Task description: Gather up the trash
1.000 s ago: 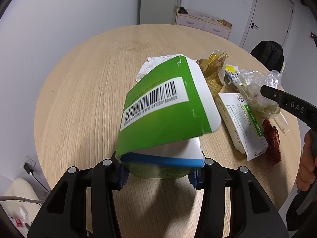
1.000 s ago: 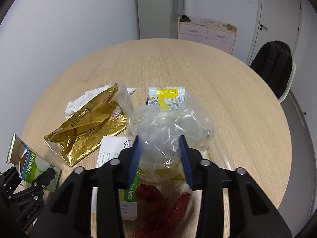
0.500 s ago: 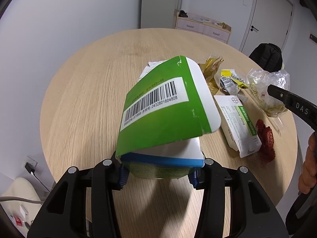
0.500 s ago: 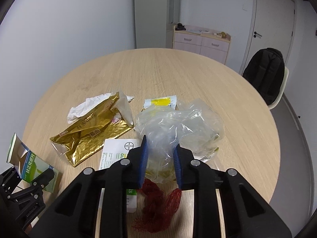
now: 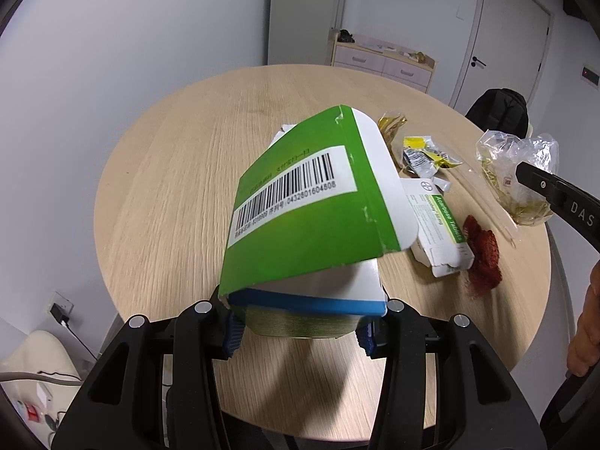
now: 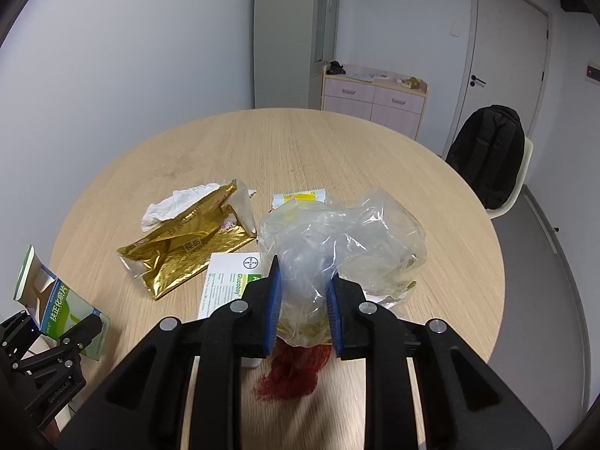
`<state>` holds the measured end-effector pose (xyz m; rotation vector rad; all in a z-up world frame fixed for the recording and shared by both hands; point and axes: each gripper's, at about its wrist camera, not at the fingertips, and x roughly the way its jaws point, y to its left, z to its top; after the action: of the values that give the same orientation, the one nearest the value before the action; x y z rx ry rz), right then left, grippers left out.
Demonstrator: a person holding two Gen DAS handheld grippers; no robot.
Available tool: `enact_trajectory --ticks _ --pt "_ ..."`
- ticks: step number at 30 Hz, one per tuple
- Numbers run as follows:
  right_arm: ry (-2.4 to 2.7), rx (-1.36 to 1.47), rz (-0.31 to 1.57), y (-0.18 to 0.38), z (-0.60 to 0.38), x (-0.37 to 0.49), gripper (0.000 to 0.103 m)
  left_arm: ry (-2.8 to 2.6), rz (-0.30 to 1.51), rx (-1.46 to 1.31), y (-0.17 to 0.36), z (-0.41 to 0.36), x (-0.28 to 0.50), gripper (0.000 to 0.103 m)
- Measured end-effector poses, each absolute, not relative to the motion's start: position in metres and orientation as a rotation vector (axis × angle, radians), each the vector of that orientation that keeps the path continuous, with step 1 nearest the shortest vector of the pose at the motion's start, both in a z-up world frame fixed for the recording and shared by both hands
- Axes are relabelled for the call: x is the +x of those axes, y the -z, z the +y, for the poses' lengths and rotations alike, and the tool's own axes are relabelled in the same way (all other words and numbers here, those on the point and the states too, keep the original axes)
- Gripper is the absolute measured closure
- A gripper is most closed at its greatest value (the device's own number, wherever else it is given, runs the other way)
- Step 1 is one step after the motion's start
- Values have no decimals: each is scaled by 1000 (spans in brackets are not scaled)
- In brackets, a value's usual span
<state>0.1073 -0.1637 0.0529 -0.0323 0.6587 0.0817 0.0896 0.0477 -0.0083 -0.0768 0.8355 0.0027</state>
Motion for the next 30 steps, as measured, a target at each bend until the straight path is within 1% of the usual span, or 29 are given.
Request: enact_trajectory --ticks 16,23,30 --pt "-91 -15 615 -66 -175 39 83 15 798 -53 -6 29 31 57" --pt "-112 2 599 -67 -179 -5 83 32 779 -40 -11 20 -1 57" --pt "-146 17 591 -58 -178 -53 83 47 778 -23 5 17 -37 57"
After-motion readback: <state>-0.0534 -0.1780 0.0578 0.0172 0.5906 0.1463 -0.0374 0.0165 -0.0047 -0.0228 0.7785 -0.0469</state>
